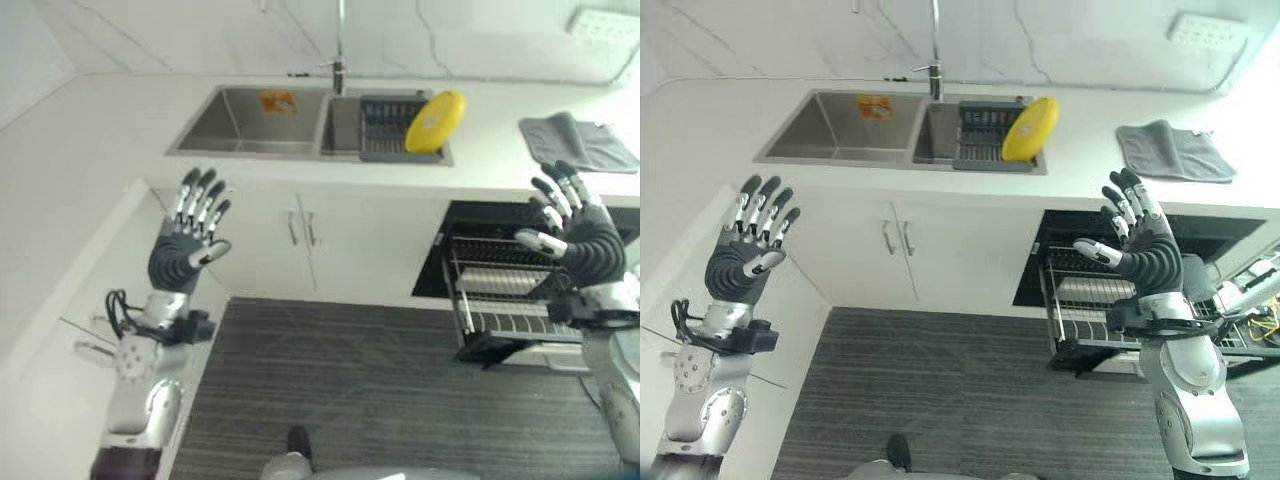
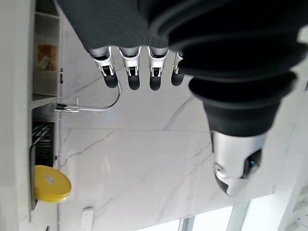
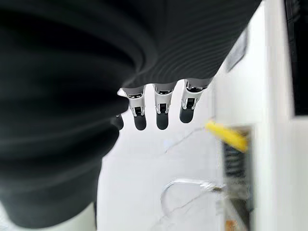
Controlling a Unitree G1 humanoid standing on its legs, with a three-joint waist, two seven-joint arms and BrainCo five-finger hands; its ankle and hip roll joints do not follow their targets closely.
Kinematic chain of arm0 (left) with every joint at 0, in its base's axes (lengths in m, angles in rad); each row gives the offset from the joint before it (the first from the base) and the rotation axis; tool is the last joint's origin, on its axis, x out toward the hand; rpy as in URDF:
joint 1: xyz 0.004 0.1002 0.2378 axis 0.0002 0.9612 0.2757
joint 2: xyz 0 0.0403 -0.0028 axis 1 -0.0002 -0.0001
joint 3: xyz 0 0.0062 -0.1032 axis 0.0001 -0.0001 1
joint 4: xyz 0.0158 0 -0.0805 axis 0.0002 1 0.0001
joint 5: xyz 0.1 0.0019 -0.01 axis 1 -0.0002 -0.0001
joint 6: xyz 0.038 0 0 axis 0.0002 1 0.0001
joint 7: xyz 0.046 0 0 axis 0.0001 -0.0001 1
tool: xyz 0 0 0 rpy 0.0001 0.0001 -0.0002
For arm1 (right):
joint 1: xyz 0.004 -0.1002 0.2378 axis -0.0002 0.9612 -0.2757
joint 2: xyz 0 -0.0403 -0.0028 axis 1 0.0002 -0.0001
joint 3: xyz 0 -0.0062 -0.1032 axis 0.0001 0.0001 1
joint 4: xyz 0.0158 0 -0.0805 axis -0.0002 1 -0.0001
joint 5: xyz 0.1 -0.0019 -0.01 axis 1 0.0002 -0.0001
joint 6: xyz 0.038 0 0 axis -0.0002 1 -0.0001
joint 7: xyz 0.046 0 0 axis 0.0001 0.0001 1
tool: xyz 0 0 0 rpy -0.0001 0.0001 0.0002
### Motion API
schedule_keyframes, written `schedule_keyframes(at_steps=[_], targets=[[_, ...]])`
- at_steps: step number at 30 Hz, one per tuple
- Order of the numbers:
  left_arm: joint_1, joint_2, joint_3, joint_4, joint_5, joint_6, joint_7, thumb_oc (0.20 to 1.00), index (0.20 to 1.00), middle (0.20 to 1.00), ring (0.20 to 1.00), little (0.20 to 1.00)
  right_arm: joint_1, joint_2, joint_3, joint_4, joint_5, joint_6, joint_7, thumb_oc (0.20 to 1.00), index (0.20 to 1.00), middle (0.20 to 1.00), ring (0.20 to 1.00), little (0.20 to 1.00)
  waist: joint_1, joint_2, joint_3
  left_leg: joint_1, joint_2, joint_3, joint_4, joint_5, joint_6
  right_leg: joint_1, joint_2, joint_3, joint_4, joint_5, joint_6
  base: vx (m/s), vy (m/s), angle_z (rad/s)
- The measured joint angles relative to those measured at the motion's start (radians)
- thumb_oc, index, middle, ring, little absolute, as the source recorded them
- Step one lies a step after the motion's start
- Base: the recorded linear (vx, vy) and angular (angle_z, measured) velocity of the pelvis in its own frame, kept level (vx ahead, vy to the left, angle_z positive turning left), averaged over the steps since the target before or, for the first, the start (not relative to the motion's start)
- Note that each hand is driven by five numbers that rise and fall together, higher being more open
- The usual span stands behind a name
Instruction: Place the dishes in the dishwasher.
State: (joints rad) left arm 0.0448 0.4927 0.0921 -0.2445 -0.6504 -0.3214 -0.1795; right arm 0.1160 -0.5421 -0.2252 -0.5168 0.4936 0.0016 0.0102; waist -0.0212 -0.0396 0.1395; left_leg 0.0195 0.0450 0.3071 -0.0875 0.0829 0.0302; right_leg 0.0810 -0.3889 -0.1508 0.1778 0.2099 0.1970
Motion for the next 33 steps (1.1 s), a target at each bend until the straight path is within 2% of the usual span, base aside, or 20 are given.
schedule_keyframes(at_steps=[1, 2, 4, 5, 6, 9, 10, 12, 14, 16, 18, 20, 21, 22, 24, 27, 29, 30, 31, 33], targets=[[-0.017, -0.002, -0.015, -0.015, 0.003, 0.027, -0.009, 1.0, 1.0, 1.0, 1.0, 1.0, 0.026, 0.035, 0.019, -0.002, -0.004, -0.013, -0.014, 1.0, 1.0, 1.0, 1.0, 1.0, -0.021, 0.011, -0.002, 0.016, -0.03, -0.043, 0.0, -0.015, 0.039, -0.107, -0.025, 0.034, 0.217, 0.012, 0.038, 0.24, 0.59, 0.71], [-0.021, 0.0, -0.015, -0.017, 0.003, 0.036, -0.012, 1.0, 1.0, 1.0, 1.0, 1.0, 0.029, 0.034, 0.027, 0.001, -0.005, -0.01, -0.017, 1.0, 1.0, 1.0, 1.0, 1.0, -0.025, 0.012, -0.004, 0.017, -0.039, -0.052, 0.0, -0.02, 0.049, -0.126, -0.011, 0.029, 0.247, -0.041, 0.019, 0.15, 0.324, 0.67], [-0.017, 0.001, -0.012, -0.021, 0.004, 0.059, -0.015, 1.0, 1.0, 1.0, 1.0, 1.0, 0.023, 0.041, 0.024, 0.003, -0.006, -0.011, -0.019, 1.0, 1.0, 1.0, 1.0, 1.0, -0.01, 0.007, -0.009, 0.02, -0.063, -0.054, 0.008, -0.049, 0.09, -0.181, 0.06, 0.027, 0.266, -0.119, 0.02, 0.16, 0.335, 0.19], [-0.013, -0.001, -0.016, -0.022, 0.019, 0.075, -0.012, 1.0, 1.0, 1.0, 1.0, 1.0, 0.02, 0.04, 0.024, 0.006, -0.012, -0.01, -0.016, 1.0, 1.0, 1.0, 1.0, 1.0, -0.005, 0.009, -0.01, 0.032, -0.075, -0.054, 0.007, -0.046, 0.097, -0.208, 0.094, -0.01, 0.317, -0.16, -0.014, 0.13, 0.232, 0.05], [0.002, 0.001, -0.016, -0.024, 0.056, 0.087, 0.0, 1.0, 1.0, 1.0, 1.0, 1.0, 0.015, 0.035, 0.022, 0.009, -0.023, -0.009, -0.012, 1.0, 1.0, 1.0, 1.0, 1.0, 0.0, 0.027, -0.016, 0.053, -0.078, -0.048, 0.005, -0.054, 0.098, -0.213, 0.124, -0.053, 0.35, -0.202, -0.049, 0.16, 0.202, 0.02], [0.007, 0.028, -0.004, -0.032, 0.08, 0.101, 0.008, 1.0, 1.0, 1.0, 1.0, 1.0, 0.047, -0.015, 0.009, 0.014, -0.023, -0.005, 0.001, 1.0, 1.0, 1.0, 1.0, 1.0, -0.015, 0.03, -0.021, 0.067, -0.083, -0.05, 0.003, -0.072, 0.076, -0.226, 0.245, -0.044, 0.312, -0.308, -0.06, 0.16, 0.121, -0.03], [0.02, 0.028, 0.002, -0.034, 0.079, 0.105, 0.008, 1.0, 1.0, 1.0, 1.0, 1.0, 0.066, -0.03, -0.014, 0.019, -0.023, -0.002, 0.01, 1.0, 1.0, 1.0, 1.0, 1.0, -0.015, 0.021, -0.027, 0.07, -0.086, -0.044, 0.003, -0.077, 0.068, -0.221, 0.282, -0.068, 0.259, -0.308, -0.069, 0.13, 0.016, -0.15], [0.038, 0.025, 0.008, -0.033, 0.08, 0.108, 0.011, 1.0, 1.0, 1.0, 1.0, 1.0, 0.076, -0.036, -0.063, 0.048, -0.019, 0.002, 0.022, 1.0, 1.0, 1.0, 1.0, 1.0, -0.02, -0.008, -0.035, 0.073, -0.11, -0.025, 0.003, -0.088, 0.064, -0.22, 0.304, -0.111, 0.13, -0.298, -0.102, 0.16, -0.04, -0.24], [0.035, 0.018, 0.007, -0.032, 0.081, 0.119, 0.021, 1.0, 1.0, 1.0, 1.0, 1.0, 0.088, -0.046, -0.078, 0.078, 0.001, 0.004, 0.028, 1.0, 1.0, 1.0, 1.0, 1.0, -0.049, -0.016, -0.035, 0.078, -0.117, -0.026, 0.002, -0.099, 0.073, -0.23, 0.328, -0.065, 0.008, -0.272, -0.112, 0.17, -0.091, -0.06], [0.034, 0.01, 0.006, -0.032, 0.082, 0.132, 0.023, 1.0, 1.0, 1.0, 1.0, 1.0, 0.107, -0.035, -0.079, 0.082, 0.029, 0.005, 0.028, 1.0, 1.0, 1.0, 1.0, 1.0, -0.078, -0.014, -0.034, 0.103, -0.114, -0.027, 0.002, -0.117, 0.068, -0.233, 0.318, -0.01, -0.095, -0.189, -0.086, 0.18, -0.144, -0.04], [0.035, -0.005, 0.004, -0.032, 0.083, 0.135, 0.028, 1.0, 1.0, 1.0, 1.0, 1.0, 0.114, -0.007, -0.067, 0.078, 0.037, -0.001, 0.028, 1.0, 1.0, 1.0, 1.0, 1.0, -0.1, -0.016, -0.036, 0.122, -0.104, -0.03, 0.006, -0.152, 0.08, -0.256, 0.275, 0.002, -0.152, -0.116, -0.065, 0.16, -0.138, -0.1], [0.04, -0.006, -0.007, -0.032, 0.087, 0.14, 0.038, 1.0, 1.0, 1.0, 1.0, 1.0, 0.133, -0.001, -0.057, 0.075, 0.037, -0.009, 0.031, 1.0, 1.0, 1.0, 1.0, 1.0, -0.109, -0.017, -0.04, 0.147, -0.085, -0.031, 0.001, -0.163, 0.046, -0.247, 0.248, 0.001, -0.193, -0.094, -0.07, 0.24, -0.221, 0.05], [0.043, -0.006, -0.014, -0.033, 0.092, 0.145, 0.052, 1.0, 1.0, 1.0, 1.0, 1.0, 0.13, -0.002, -0.052, 0.079, 0.038, -0.009, 0.024, 1.0, 1.0, 1.0, 1.0, 1.0, -0.108, -0.019, -0.044, 0.176, -0.067, -0.044, 0.004, -0.183, 0.005, -0.202, 0.251, -0.009, -0.223, -0.053, -0.086, 0.27, -0.259, 0.23], [0.043, -0.006, -0.019, -0.035, 0.092, 0.147, 0.06, 1.0, 1.0, 1.0, 1.0, 1.0, 0.13, -0.006, -0.051, 0.079, 0.038, -0.009, 0.018, 1.0, 1.0, 1.0, 1.0, 1.0, -0.114, -0.007, -0.049, 0.19, -0.041, -0.058, 0.007, -0.19, -0.024, -0.178, 0.279, -0.026, -0.235, -0.018, -0.114, 0.21, -0.189, 0.16], [0.039, -0.008, -0.016, -0.05, 0.091, 0.155, 0.071, 1.0, 1.0, 1.0, 1.0, 1.0, 0.083, -0.032, -0.018, 0.077, 0.037, -0.008, -0.012, 1.0, 1.0, 1.0, 1.0, 1.0, -0.103, 0.037, -0.059, 0.209, 0.021, -0.052, 0.007, -0.18, -0.065, -0.151, 0.354, -0.028, -0.266, -0.024, -0.163, 0.22, -0.203, -0.08], [0.013, -0.014, -0.056, -0.066, 0.091, 0.164, 0.084, 1.0, 1.0, 1.0, 1.0, 1.0, 0.005, -0.039, 0.018, 0.077, 0.036, -0.007, -0.025, 1.0, 1.0, 1.0, 1.0, 1.0, -0.112, 0.059, -0.061, 0.232, 0.08, -0.047, 0.042, -0.169, -0.082, -0.117, 0.417, -0.019, -0.266, -0.058, -0.219, 0.23, -0.222, -0.24], [0.003, -0.015, -0.055, -0.072, 0.091, 0.164, 0.088, 1.0, 1.0, 1.0, 1.0, 1.0, 0.012, -0.051, 0.013, 0.077, 0.039, -0.002, -0.026, 1.0, 1.0, 1.0, 1.0, 1.0, -0.125, 0.072, -0.058, 0.239, 0.094, -0.043, 0.041, -0.161, -0.094, -0.114, 0.434, -0.016, -0.266, -0.076, -0.218, 0.19, -0.249, -0.17], [-0.003, -0.016, -0.054, -0.07, 0.089, 0.165, 0.088, 1.0, 1.0, 1.0, 1.0, 1.0, 0.018, -0.051, 0.009, 0.078, 0.045, 0.011, -0.018, 1.0, 1.0, 1.0, 1.0, 1.0, -0.127, 0.067, -0.056, 0.234, 0.098, -0.045, 0.074, -0.156, -0.118, -0.109, 0.437, -0.009, -0.266, -0.085, -0.221, 0.15, -0.26, -0.21], [-0.003, -0.016, -0.053, -0.068, 0.084, 0.165, 0.088, 1.0, 1.0, 1.0, 1.0, 1.0, 0.03, -0.051, 0.008, 0.077, 0.065, 0.017, -0.007, 1.0, 1.0, 1.0, 1.0, 1.0, -0.128, 0.045, -0.055, 0.204, 0.095, -0.051, 0.162, -0.15, -0.136, -0.1, 0.424, 0.006, -0.266, -0.092, -0.214, 0.14, -0.273, -0.22], [-0.003, -0.017, -0.051, -0.068, 0.082, 0.165, 0.088, 1.0, 1.0, 1.0, 1.0, 1.0, 0.042, -0.051, -0.006, 0.075, 0.079, 0.017, 0.007, 1.0, 1.0, 1.0, 1.0, 1.0, -0.124, 0.013, -0.052, 0.12, 0.099, -0.069, 0.366, -0.139, -0.161, -0.082, 0.409, 0.025, -0.266, -0.11, -0.23, 0.15, -0.262, -0.22]])
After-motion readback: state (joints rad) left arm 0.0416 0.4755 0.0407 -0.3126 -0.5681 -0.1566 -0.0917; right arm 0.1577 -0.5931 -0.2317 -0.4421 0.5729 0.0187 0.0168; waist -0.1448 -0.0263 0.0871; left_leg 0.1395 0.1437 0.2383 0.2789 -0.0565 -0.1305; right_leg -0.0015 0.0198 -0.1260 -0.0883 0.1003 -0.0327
